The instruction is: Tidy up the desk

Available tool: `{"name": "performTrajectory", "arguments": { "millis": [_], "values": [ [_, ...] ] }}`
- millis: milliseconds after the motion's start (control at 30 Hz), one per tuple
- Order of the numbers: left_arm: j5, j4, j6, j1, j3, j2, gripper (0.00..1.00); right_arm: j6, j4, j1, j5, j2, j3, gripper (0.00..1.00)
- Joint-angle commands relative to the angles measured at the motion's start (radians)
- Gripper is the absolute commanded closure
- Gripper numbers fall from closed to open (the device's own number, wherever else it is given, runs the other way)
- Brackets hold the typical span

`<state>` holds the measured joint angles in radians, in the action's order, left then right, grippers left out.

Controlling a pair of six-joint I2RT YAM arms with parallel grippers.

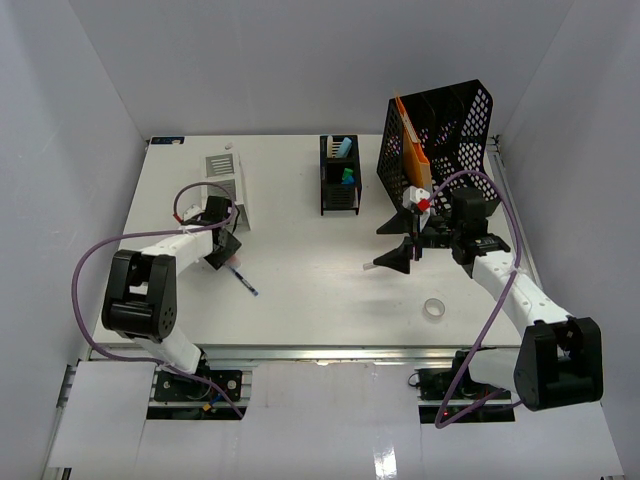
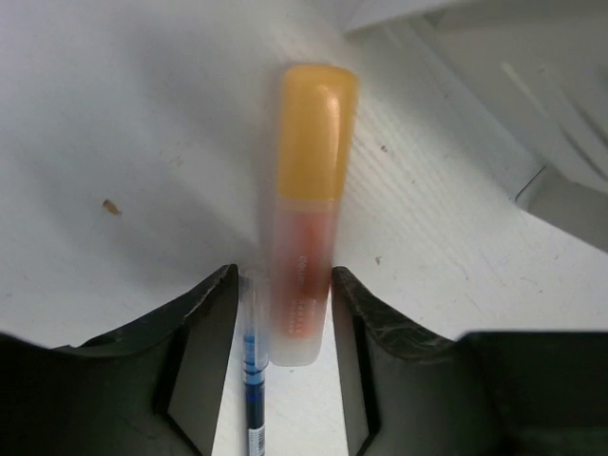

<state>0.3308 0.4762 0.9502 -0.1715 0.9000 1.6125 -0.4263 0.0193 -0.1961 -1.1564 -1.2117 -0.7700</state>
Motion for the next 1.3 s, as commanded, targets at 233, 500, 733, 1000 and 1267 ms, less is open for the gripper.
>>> {"name": "performTrajectory", "arguments": {
  "millis": [233,500,733,1000,1267],
  "values": [
    [0.003,0.048,-0.013,0.001,-0.088,-0.082,0.59,0.006,-0.041,0.022,-0.046,0.04,0.017,0.11],
    [0.024,0.056,-0.023,0.003,-0.084,-0.086,0.41,0.015,-0.053,0.03,-0.055,0.045,0.021,0.11],
    [0.094,0.081,-0.063,0.008,-0.043,-0.086,0.39,0.016,-0.053,0.036,-0.06,0.044,0.023,0.11],
    [0.099,0.084,-0.1,0.052,0.004,-0.011,0.37,0.016,-0.053,0.04,-0.068,0.044,0.024,0.11],
    [0.082,0.076,-0.13,0.078,0.036,0.018,0.38,0.018,-0.054,0.046,-0.075,0.043,0.026,0.11]
  ]
}}
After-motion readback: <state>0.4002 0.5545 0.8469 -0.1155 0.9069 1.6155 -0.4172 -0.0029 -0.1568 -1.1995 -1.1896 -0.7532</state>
